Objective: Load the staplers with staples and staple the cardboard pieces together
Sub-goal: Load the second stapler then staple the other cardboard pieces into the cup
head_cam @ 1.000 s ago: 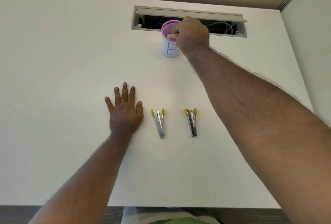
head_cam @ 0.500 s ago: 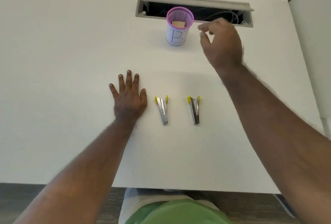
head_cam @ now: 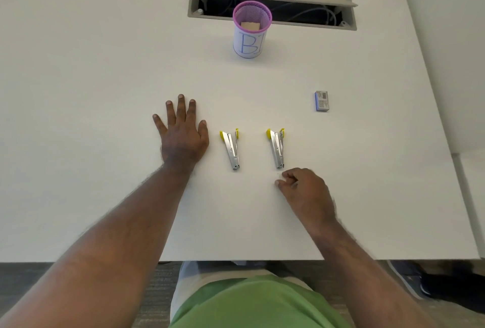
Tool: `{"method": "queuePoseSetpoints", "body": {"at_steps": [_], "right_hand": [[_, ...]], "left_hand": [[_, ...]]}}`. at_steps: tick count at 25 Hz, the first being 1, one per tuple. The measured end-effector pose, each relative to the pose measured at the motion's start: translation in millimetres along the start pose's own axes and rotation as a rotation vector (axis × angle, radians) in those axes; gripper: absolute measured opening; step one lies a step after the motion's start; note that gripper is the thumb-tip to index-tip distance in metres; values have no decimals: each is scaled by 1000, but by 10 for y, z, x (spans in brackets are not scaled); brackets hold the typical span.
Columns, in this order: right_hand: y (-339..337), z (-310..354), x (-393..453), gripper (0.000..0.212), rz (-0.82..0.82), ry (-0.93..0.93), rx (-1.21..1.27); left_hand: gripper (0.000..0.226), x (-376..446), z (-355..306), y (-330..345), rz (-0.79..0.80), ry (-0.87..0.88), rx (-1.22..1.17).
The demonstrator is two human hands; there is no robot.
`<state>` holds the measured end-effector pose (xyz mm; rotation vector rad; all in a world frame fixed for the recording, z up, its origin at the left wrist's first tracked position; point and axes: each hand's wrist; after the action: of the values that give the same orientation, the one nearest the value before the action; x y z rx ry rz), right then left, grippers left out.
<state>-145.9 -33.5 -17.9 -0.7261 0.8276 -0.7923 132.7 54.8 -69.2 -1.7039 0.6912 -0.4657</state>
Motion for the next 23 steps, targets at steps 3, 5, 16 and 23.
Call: {"method": "queuePoseSetpoints", "body": {"at_steps": [3, 5, 16, 23], "right_hand": [[54, 95, 66, 19, -49, -25, -130], [70, 139, 112, 19, -48, -14, -222], [67, 358, 175, 16, -5, 2, -549], [128, 383, 68, 29, -62, -133, -765]], "left_hand": [[59, 1, 4, 0, 0, 2, -6], [59, 1, 2, -5, -5, 5, -9], [60, 9, 23, 19, -8, 2, -7], [60, 8, 19, 9, -5, -1, -16]]}}
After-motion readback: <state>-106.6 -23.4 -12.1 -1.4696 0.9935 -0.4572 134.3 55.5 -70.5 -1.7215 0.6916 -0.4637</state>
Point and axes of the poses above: each hand's wrist, its own x-axis towards the middle knuckle, its own y-axis out of the palm, z = x × y
